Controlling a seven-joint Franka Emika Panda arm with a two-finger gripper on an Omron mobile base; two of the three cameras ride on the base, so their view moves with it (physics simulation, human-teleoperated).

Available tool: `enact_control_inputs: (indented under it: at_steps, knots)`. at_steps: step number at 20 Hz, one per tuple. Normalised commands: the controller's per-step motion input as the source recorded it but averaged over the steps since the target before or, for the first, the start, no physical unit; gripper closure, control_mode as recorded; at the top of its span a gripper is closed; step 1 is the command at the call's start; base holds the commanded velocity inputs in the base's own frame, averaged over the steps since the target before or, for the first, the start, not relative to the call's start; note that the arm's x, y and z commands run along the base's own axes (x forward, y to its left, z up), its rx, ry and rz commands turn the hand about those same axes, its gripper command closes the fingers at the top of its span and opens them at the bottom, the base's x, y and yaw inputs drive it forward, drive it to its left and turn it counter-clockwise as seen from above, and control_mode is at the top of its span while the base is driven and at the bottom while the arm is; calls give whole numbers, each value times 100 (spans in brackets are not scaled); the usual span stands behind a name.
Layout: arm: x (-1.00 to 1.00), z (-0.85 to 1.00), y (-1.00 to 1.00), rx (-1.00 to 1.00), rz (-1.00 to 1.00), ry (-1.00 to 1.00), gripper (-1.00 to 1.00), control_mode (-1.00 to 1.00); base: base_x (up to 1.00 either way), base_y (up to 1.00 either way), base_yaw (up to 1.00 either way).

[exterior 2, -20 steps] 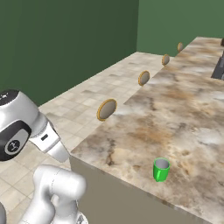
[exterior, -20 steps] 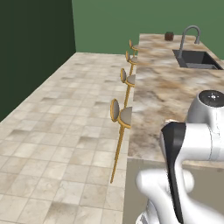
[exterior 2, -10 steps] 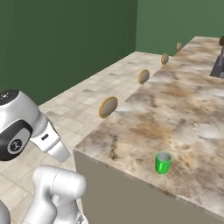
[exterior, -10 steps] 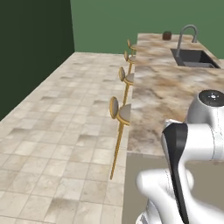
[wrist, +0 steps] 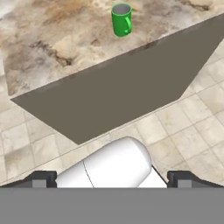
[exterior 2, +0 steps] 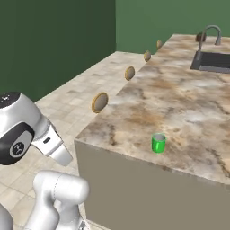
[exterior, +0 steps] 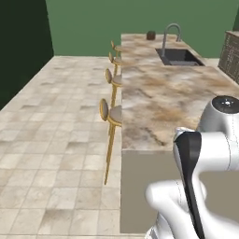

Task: Open the cabinet directly in front. Then move the beer and the mug to the dining counter with the jar on it.

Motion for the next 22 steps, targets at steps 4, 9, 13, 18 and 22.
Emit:
enact_control_inputs:
  at_steps: [4, 9, 13, 18, 22]
  knots:
    - [0, 0, 0, 0, 0, 0, -100, 100, -54, -15, -51]
    - [0, 0, 0, 0, 0, 0, -100, 100, -31, -22, -54]
    - [0, 0, 0, 0, 0, 0, -100, 100, -1, -36, -49]
    - [0, 0, 0, 0, 0, 0, -100, 100, 0, -27, -57]
    - [0, 0, 0, 0, 0, 0, -100, 100, 0, -20, -60]
